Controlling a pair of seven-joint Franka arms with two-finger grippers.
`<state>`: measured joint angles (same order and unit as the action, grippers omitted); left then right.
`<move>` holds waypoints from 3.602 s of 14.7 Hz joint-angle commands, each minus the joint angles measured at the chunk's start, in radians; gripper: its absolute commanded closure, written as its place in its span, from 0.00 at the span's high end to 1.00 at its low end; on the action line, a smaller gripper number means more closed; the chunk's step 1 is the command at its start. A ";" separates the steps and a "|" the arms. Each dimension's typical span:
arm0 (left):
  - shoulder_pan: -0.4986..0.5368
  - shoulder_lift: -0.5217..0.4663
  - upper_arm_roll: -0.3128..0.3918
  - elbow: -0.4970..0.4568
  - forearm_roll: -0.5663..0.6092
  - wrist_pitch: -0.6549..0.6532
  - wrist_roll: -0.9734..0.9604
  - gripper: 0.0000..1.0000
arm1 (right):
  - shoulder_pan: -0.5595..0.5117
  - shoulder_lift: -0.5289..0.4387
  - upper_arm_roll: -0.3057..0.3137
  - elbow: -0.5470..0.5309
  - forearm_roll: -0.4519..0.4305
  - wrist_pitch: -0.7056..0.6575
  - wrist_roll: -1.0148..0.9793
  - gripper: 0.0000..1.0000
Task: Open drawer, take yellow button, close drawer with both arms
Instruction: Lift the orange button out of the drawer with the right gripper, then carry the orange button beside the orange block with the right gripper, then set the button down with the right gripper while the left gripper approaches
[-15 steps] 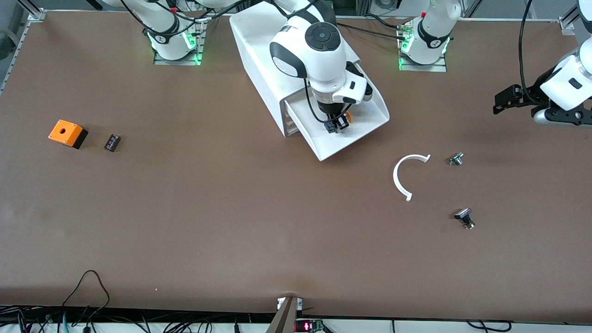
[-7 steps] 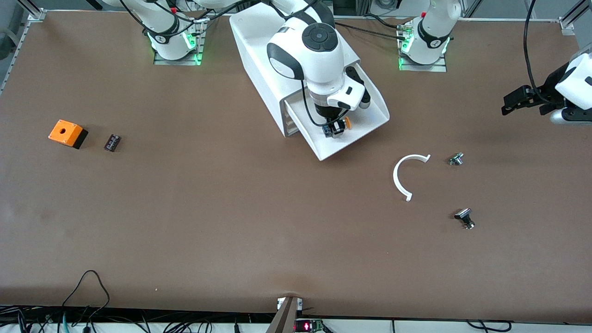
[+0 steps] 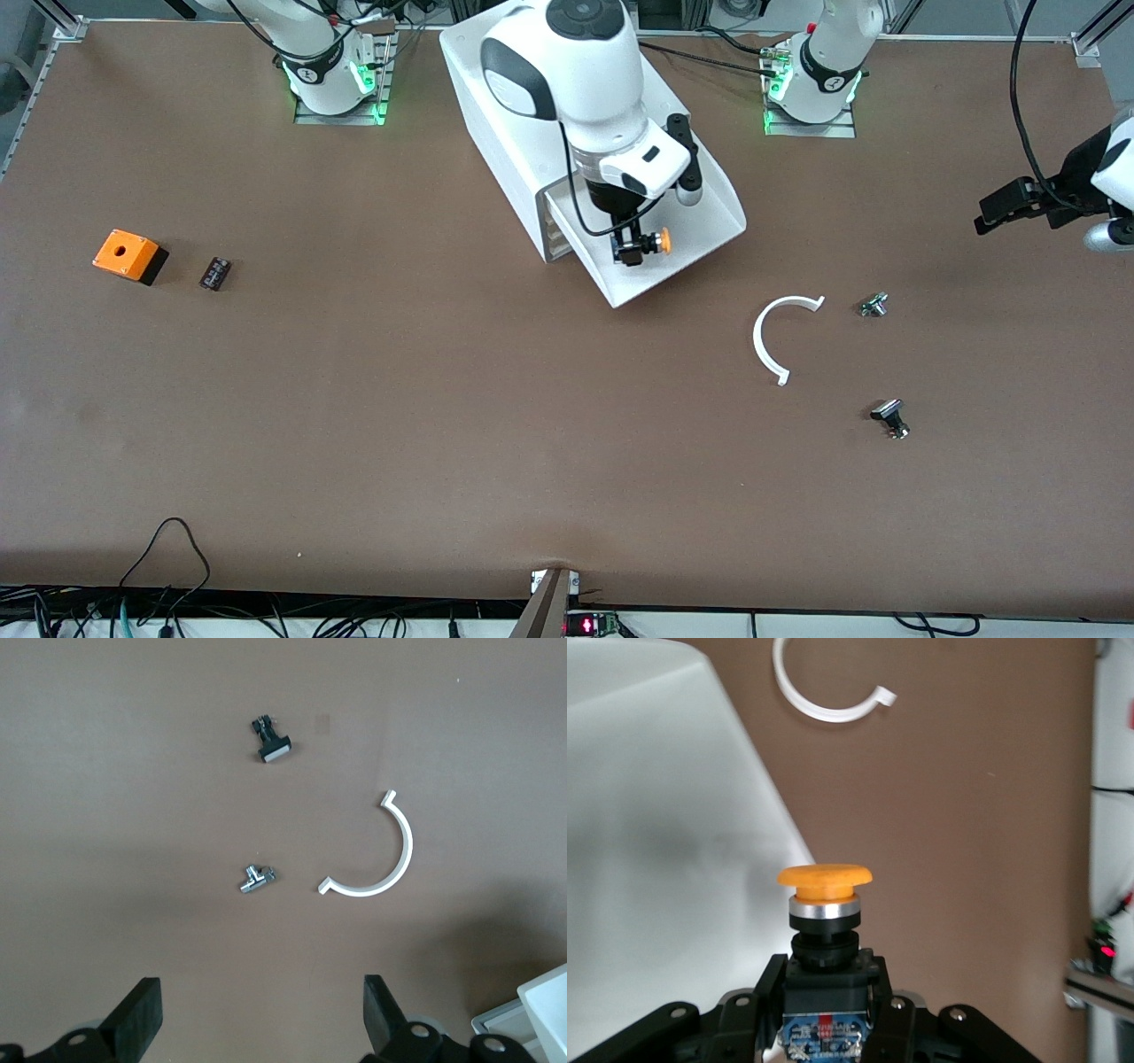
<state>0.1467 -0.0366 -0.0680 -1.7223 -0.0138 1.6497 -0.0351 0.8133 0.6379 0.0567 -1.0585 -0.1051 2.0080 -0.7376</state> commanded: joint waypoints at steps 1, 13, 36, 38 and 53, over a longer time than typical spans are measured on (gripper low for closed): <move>0.002 0.024 -0.001 0.052 0.025 -0.025 -0.016 1.00 | 0.001 -0.052 -0.076 0.002 -0.010 -0.034 0.085 0.16; -0.002 0.021 -0.021 0.055 0.026 -0.062 -0.009 1.00 | -0.110 -0.024 -0.179 -0.011 0.053 -0.257 0.900 0.16; -0.038 0.087 -0.067 0.095 0.126 -0.076 -0.003 1.00 | -0.703 -0.428 -0.173 -1.106 0.104 0.284 0.008 0.16; -0.039 0.127 -0.073 0.093 0.126 -0.079 -0.005 1.00 | -0.733 -0.451 -0.173 -1.191 0.104 0.325 -0.008 0.16; -0.087 0.179 -0.220 -0.011 0.088 0.051 -0.566 1.00 | -0.896 -0.320 -0.143 -1.239 0.111 0.541 -0.342 1.00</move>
<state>0.0847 0.1200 -0.2818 -1.6947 0.0797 1.6413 -0.5106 -0.0643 0.3354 -0.1225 -2.3122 -0.0107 2.5478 -1.0572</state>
